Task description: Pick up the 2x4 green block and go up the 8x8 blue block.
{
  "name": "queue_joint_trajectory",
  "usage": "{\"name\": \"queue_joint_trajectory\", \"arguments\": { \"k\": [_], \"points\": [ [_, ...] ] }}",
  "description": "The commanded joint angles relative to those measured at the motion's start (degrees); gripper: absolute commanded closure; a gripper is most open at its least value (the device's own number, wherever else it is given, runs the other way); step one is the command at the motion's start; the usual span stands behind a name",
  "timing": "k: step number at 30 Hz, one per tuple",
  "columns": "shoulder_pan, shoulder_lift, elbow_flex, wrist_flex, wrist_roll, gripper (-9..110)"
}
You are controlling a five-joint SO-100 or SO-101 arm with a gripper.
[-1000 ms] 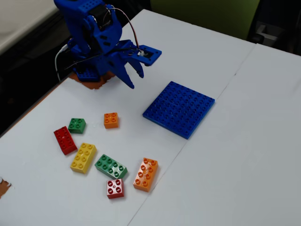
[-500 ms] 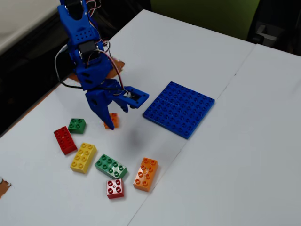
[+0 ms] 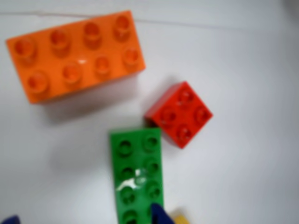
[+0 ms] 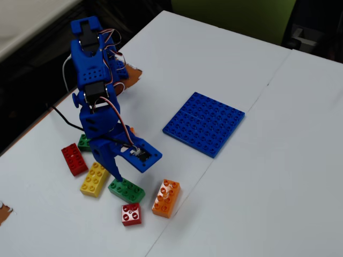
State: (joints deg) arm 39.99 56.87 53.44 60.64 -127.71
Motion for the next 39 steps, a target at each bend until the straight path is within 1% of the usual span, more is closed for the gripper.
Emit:
{"name": "queue_joint_trajectory", "arguments": {
  "k": [1, 4, 15, 27, 29, 32, 33, 39],
  "points": [
    [1.32, -1.23, -4.57, -1.23, 1.76, 69],
    [1.76, -3.16, -6.59, -1.05, 2.11, 69],
    [3.43, -7.65, -11.16, -1.67, -2.11, 69],
    [3.43, -11.25, -11.25, -8.09, 0.09, 70],
    [3.25, -11.60, -11.25, -8.35, 1.49, 74],
    [2.55, -11.78, -11.25, -8.35, 4.57, 86],
    [2.37, -11.78, -11.25, -8.35, 5.54, 88],
    [1.14, -11.87, -11.16, -7.73, 11.87, 92]
  ]
}}
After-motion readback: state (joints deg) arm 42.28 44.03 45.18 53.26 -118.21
